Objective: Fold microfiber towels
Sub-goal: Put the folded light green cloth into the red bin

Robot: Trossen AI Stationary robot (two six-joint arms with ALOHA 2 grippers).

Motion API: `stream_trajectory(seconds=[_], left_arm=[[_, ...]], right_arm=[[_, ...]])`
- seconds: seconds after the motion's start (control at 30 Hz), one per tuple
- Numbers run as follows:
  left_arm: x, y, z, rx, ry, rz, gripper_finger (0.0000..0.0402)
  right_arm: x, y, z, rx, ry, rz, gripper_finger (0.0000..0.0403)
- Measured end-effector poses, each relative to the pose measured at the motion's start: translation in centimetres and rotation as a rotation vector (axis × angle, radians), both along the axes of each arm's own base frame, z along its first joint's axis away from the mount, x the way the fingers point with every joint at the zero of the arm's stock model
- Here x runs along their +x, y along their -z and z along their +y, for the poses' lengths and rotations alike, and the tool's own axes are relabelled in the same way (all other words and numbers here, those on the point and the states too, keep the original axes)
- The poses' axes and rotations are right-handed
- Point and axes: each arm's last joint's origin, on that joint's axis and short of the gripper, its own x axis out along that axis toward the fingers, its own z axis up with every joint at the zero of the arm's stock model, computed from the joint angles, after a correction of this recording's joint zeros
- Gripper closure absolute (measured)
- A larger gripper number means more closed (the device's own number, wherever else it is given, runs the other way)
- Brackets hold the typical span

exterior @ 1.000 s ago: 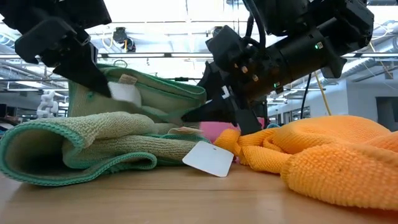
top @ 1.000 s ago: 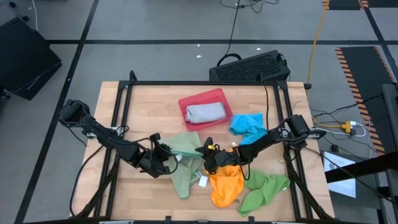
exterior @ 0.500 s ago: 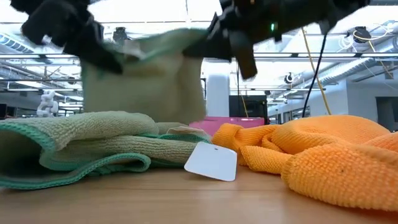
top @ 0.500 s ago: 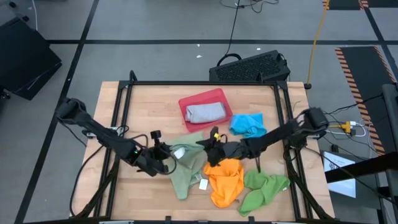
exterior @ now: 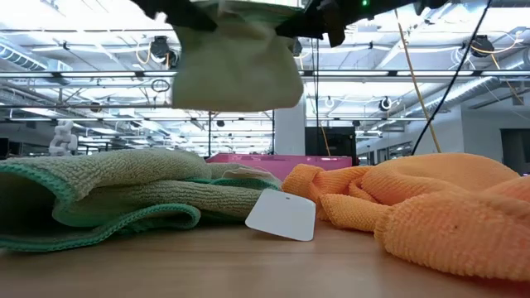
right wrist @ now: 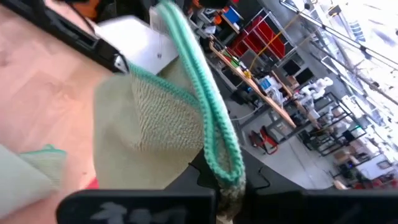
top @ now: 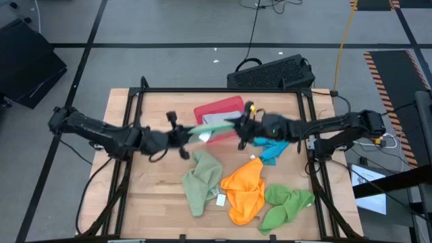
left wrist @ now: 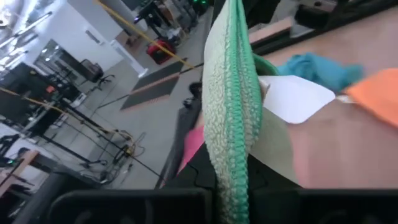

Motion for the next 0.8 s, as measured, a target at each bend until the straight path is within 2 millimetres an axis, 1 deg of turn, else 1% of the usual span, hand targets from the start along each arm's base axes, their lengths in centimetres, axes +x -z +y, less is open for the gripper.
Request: stream_trajectory(seconds=[0.1,0.17,0.27,0.4,0.5,0.6,0.7,0.8], left_arm=[[0.9,-0.1,3.0,-0.016,0.001,-0.025,0.0387],[1.1,-0.3,4.6,-0.017,-0.001,-0.047,0.0393],[1.6,-0.6,7.2,-0.008,-0.01,-0.102,0.039],[2.4,0.4,10.3,-0.054,0.015,-0.121,0.0382],[2.9,1.7,11.9,-0.07,-0.018,-0.089,0.0392],[3.4,2.9,13.5,-0.079,-0.059,-0.067,0.0392],[3.8,4.1,14.7,-0.118,-0.078,-0.061,0.0381],[4.1,5.2,15.2,-0.15,-0.11,-0.033,0.0387]], right_arm=[[-0.8,-0.4,-2.8,0.042,-0.001,-0.004,0.04],[-1.3,-0.6,-4.7,0.058,-0.008,-0.009,0.04],[-2.3,-0.5,-7.7,0.1,0.001,-0.009,0.04],[-3.6,0.0,-11.2,0.221,-0.057,-0.015,0.04],[-4.2,0.7,-13.1,0.284,-0.097,-0.005,0.04],[-4.5,1.8,-15.0,0.326,-0.106,0.011,0.04],[-4.3,3.3,-16.7,0.408,-0.125,-0.002,0.04],[-3.9,4.9,-17.8,0.483,-0.121,-0.002,0.04]])
